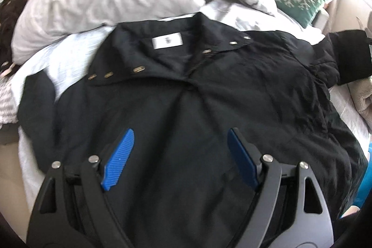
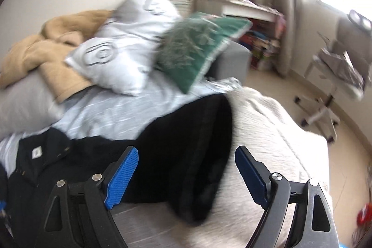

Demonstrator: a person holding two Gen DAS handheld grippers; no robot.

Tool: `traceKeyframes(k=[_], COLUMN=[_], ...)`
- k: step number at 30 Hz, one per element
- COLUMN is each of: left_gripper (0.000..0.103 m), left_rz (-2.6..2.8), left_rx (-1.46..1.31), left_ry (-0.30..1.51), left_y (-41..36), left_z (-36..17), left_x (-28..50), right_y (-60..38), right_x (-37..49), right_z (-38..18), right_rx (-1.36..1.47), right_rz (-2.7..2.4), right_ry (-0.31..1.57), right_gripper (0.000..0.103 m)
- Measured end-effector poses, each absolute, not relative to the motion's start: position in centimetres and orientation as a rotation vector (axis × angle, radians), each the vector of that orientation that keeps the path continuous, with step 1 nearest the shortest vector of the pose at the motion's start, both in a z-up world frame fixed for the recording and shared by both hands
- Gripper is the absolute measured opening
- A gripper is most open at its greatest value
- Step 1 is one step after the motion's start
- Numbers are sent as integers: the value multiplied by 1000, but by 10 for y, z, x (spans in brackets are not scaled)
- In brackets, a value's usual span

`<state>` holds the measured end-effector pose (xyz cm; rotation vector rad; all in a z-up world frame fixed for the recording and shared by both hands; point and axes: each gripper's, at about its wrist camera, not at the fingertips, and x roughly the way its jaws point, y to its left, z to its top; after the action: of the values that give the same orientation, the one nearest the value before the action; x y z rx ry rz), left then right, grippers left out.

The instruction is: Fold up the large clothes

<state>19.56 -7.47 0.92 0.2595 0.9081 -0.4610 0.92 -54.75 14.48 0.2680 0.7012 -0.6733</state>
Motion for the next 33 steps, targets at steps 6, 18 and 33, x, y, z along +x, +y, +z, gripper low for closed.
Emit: traceKeyframes(k=[6, 18, 33], left_gripper=[75, 11, 9], left_rz=[-576, -959, -1024], left_rx=[235, 200, 103], left_ry=[887, 926, 929], left_y=[-171, -373, -387], left_z=[-6, -26, -25], left_x=[218, 212, 192], right_y=[-600, -653, -650], right_x=[42, 37, 46], right_z=[107, 177, 130], right_rx=[448, 204, 478], right_rz=[-555, -577, -407], right_ry=[836, 818, 908], right_gripper=[7, 26, 7])
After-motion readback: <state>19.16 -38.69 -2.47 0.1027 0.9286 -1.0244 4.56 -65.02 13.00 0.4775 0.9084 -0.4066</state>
